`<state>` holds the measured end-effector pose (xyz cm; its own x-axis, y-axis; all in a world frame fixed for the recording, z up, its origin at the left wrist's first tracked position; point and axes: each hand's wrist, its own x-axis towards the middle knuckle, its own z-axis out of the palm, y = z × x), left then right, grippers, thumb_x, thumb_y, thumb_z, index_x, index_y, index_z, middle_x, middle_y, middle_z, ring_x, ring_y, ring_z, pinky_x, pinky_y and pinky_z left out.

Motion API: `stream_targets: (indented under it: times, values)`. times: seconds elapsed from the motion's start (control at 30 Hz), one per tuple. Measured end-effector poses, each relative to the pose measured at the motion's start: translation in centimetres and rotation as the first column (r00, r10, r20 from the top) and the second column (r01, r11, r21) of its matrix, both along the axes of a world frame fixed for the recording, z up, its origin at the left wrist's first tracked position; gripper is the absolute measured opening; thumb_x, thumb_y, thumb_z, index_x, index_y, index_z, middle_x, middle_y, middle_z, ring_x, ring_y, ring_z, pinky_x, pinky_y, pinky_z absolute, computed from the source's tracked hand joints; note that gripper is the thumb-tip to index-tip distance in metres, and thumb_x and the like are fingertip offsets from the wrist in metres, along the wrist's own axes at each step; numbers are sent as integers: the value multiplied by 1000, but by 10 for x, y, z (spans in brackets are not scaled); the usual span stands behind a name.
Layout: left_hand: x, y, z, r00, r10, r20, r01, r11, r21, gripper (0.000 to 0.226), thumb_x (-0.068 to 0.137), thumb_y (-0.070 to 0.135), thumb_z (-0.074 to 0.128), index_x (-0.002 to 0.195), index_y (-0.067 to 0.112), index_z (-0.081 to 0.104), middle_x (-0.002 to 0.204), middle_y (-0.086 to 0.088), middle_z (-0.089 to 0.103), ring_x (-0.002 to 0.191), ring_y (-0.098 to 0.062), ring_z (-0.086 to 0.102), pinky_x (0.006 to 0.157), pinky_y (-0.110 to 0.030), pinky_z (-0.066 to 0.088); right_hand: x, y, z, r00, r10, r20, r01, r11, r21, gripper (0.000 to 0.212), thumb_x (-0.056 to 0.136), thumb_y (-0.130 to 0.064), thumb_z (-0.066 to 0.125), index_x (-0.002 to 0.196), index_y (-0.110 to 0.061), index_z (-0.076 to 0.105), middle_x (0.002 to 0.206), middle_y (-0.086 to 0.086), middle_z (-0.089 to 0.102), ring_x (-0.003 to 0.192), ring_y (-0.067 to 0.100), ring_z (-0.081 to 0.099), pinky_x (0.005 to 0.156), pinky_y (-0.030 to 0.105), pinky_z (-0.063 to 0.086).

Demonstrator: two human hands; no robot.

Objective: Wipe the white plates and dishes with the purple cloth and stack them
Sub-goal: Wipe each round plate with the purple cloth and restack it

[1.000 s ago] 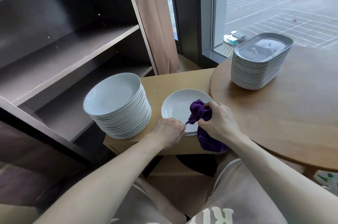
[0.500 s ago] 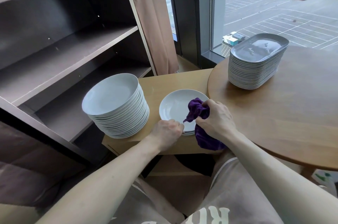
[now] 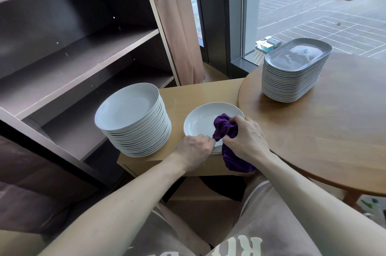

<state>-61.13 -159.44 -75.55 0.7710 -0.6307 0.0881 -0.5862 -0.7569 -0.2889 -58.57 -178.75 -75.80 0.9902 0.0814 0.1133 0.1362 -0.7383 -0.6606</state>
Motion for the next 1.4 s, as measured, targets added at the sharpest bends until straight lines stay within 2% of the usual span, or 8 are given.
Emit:
stream_targets:
  times: [0.2,0.37,0.47,0.57,0.67,0.87,1.23,1.4]
  values:
    - [-2,8,3,988,130,-84,-135,989,-55,21,110,15,36,117,11,56,102,-5,60,83,-22,60,65,-36,54,1,1,4,999,-22,29,20,999,37,39,80,-40,69,114,-25,60,99,-2,54,100,25,49,85,40,45]
    - [-5,22,21,996,83,-26,-86,985,-153,16,101,22,61,91,9,60,79,-6,60,65,-23,59,49,-33,44,0,2,5,998,-32,53,29,999,46,42,81,-40,69,118,-25,60,101,0,55,102,25,50,87,41,46]
    - [3,27,31,982,165,-90,-166,986,-8,10,101,23,56,101,12,55,92,-3,57,76,-21,56,58,-29,38,-2,2,5,999,-21,45,19,999,40,42,81,-40,68,119,-24,61,102,0,55,102,25,49,88,42,46]
    - [12,24,44,984,171,-47,-163,976,148,20,93,-5,47,100,14,49,92,-3,54,71,-19,43,58,-31,37,-3,3,7,999,-13,42,12,999,38,41,81,-39,68,119,-25,61,102,-1,56,102,25,49,89,43,46]
    - [15,17,62,999,36,33,-45,942,332,30,83,-13,46,86,17,42,72,1,43,56,-19,40,51,-30,34,-3,3,8,998,-19,52,17,999,41,41,81,-39,68,119,-24,61,103,0,57,103,25,50,89,43,47]
    - [26,6,89,968,-169,187,45,845,533,25,77,-3,58,80,22,58,59,4,51,47,-22,37,68,-29,42,-3,2,11,994,-75,84,69,995,73,42,83,-35,70,120,-20,61,105,3,58,102,26,50,86,41,46]
    - [6,40,137,892,75,446,-272,877,396,55,68,-2,17,73,27,63,54,8,53,42,-16,52,65,-26,45,-6,2,17,996,-74,52,67,990,120,42,81,-31,71,121,-22,62,106,4,58,107,28,51,91,42,45]
    - [-8,60,146,887,171,428,-332,881,336,29,64,3,53,81,23,66,58,6,56,46,-19,54,64,-27,44,-10,8,14,997,-32,73,24,993,114,45,81,-31,72,124,-21,62,107,5,59,106,27,51,90,42,45]
